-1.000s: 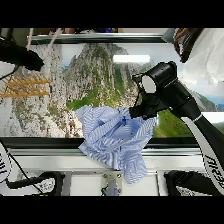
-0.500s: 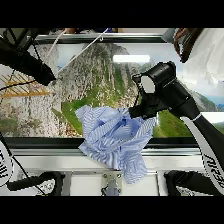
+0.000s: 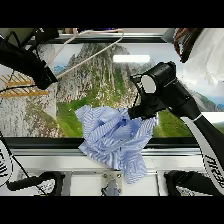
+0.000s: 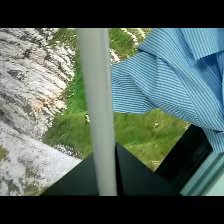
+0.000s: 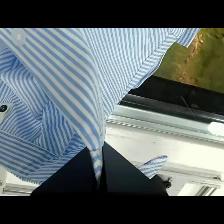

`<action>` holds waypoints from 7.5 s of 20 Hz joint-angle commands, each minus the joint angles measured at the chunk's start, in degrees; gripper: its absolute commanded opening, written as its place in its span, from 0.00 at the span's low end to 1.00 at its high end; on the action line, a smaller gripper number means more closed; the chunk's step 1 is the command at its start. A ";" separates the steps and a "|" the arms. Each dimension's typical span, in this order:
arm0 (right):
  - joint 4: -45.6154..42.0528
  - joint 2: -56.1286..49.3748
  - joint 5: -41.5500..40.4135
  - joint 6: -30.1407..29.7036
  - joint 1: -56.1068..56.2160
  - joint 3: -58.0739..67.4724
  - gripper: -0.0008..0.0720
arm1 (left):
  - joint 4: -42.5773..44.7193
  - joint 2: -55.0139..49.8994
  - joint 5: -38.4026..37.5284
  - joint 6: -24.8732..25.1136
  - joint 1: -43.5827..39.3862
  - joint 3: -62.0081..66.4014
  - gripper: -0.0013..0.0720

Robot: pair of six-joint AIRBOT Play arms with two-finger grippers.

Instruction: Fold the clothes and pants, and hang the long-sleeved shirts on hangers.

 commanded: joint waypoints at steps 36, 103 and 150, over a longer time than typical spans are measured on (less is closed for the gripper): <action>14.08 8.24 -0.13 -2.05 -13.46 11.02 0.04 | -28.37 5.22 27.47 52.81 -5.57 -59.89 0.04; 48.63 11.72 -8.37 -29.38 -31.50 6.86 0.99 | -29.29 5.20 24.22 53.24 -5.35 -59.89 0.04; 73.31 11.23 -9.88 -122.20 -45.86 -43.67 0.98 | -29.29 5.20 23.80 53.20 -5.44 -59.89 0.05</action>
